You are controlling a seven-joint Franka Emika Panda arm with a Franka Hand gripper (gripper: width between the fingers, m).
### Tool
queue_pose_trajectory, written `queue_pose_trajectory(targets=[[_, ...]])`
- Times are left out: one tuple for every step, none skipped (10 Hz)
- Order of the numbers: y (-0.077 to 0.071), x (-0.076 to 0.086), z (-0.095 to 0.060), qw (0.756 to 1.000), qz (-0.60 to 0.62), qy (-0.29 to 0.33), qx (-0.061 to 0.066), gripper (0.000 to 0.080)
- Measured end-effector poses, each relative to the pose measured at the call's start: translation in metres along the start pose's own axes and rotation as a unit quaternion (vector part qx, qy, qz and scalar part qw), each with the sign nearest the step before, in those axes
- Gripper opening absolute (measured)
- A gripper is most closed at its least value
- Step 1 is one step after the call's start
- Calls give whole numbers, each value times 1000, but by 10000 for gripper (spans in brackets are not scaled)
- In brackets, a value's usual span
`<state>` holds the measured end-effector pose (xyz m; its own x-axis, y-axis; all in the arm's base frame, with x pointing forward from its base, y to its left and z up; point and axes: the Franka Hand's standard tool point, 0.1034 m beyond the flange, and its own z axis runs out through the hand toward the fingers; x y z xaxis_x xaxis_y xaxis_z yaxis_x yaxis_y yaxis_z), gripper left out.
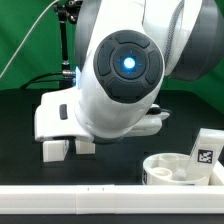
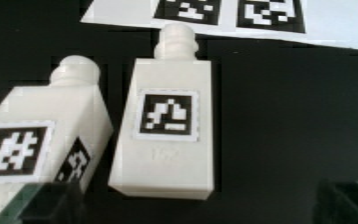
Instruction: Assemble stool
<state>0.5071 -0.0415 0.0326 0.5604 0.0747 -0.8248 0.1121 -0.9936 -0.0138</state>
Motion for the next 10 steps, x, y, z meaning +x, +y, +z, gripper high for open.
queue_pose_trajectory(targets=[[3,2,2,1000,1,1,1,649],[6,6,7,1000,3,7,1,649],[7,9,15,1000,6,7,1,649],[7,8,19,1000,13,4,2,649],[5,9,20,1000,14,4,1,649],[6,10,22,1000,15,5,1,649],[7,11,24,1000,15,6,1,649],[9,12,30,1000,17,6,2,649],[10,11,35,1000,18,4,3,649],[9,11,38,1000,18,6,3,649]])
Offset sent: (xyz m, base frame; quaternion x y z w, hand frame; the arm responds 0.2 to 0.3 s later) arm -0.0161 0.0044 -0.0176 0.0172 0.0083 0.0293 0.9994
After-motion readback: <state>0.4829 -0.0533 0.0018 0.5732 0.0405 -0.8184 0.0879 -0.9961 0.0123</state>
